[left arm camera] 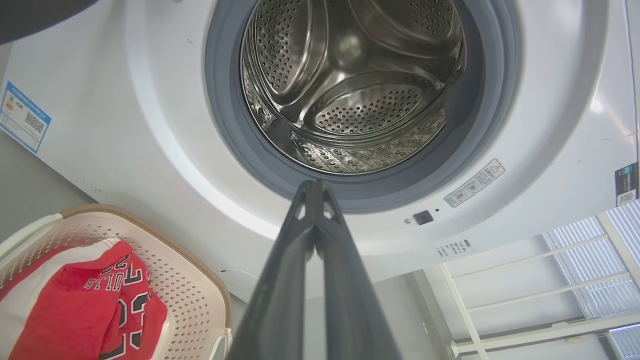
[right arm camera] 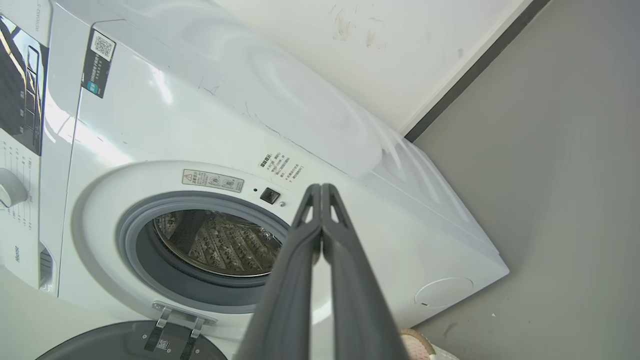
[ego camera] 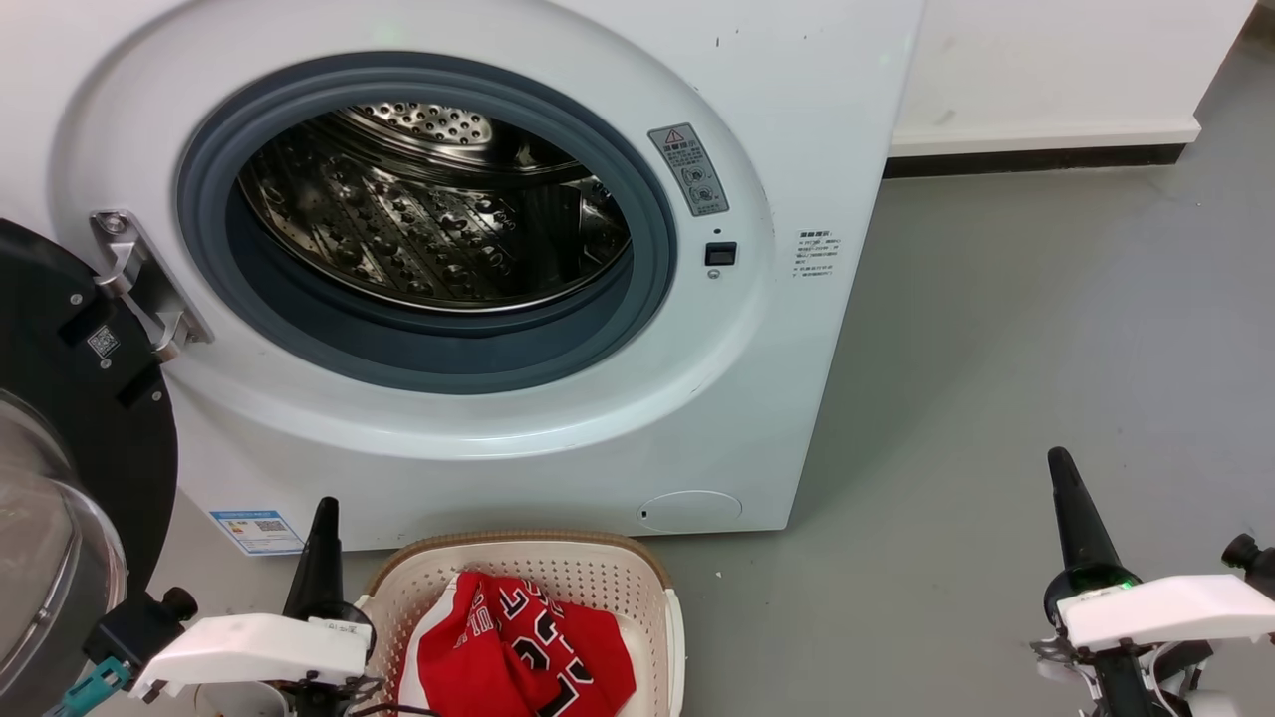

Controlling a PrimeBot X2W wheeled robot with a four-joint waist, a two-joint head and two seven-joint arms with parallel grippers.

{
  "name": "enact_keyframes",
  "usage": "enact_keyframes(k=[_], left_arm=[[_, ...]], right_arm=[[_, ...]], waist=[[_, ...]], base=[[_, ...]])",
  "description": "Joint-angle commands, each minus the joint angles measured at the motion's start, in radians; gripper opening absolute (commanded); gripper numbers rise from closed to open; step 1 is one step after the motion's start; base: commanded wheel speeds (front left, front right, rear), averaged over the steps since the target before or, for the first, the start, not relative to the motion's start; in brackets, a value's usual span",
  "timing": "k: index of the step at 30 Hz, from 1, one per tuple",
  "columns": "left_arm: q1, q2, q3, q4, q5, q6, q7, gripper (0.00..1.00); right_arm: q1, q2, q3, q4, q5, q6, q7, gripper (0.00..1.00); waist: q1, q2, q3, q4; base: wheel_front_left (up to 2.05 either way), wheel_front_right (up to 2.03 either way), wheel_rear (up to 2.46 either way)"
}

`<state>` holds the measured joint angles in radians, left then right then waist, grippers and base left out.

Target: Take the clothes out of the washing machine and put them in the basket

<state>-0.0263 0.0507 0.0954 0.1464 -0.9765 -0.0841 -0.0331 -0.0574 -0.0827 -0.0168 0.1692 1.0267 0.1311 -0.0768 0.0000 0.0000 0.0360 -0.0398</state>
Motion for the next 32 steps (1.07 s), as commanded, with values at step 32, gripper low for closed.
enact_keyframes(k=[32], left_arm=[[-0.060, 0.000, 0.013, 0.053, -0.360, -0.031, 0.085, 0.00]], right_arm=[[-0.038, -0.003, -0.029, 0.039, 0.355, 0.000, 0.088, 0.00]], waist=[[0.0000, 0.0000, -0.016, 0.019]], base=[[0.00, 0.00, 0.00]])
